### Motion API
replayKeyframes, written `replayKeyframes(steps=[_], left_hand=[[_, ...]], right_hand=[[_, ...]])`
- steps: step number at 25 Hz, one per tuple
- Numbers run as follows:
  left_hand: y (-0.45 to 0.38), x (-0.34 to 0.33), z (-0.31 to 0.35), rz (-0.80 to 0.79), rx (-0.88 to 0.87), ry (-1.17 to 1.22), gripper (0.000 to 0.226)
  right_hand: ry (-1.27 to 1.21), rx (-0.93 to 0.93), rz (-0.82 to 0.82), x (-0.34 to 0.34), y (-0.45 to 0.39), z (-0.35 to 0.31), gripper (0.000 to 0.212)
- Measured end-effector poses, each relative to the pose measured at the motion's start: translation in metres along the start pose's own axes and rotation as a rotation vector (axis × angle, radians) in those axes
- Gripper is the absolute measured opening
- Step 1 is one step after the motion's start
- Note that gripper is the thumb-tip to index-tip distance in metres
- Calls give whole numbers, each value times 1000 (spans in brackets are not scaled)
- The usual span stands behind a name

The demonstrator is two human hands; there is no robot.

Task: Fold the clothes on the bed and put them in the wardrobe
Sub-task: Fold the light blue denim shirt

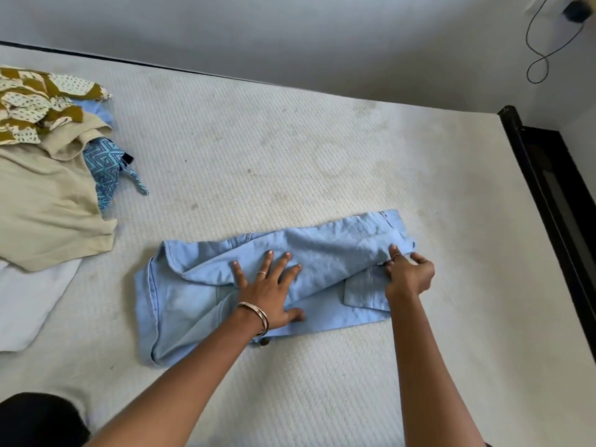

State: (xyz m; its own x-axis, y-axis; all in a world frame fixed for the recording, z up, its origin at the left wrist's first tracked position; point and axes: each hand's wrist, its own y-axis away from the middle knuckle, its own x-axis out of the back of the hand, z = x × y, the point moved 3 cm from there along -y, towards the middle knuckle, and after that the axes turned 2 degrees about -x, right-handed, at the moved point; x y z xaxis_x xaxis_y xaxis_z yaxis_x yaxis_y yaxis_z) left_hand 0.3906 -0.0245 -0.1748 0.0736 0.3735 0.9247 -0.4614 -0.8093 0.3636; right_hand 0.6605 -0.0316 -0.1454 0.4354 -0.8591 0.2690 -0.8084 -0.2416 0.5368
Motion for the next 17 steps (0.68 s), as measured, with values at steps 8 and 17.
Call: replayKeyframes(steps=[8,17], left_hand=[[-22,30,20,36,124,-38,70],[-13,43,-5,125,13,-7,73]], right_hand=[[18,-101,-134,-23,28,-12,32],[191,67,-101,-2,15,-17,16]])
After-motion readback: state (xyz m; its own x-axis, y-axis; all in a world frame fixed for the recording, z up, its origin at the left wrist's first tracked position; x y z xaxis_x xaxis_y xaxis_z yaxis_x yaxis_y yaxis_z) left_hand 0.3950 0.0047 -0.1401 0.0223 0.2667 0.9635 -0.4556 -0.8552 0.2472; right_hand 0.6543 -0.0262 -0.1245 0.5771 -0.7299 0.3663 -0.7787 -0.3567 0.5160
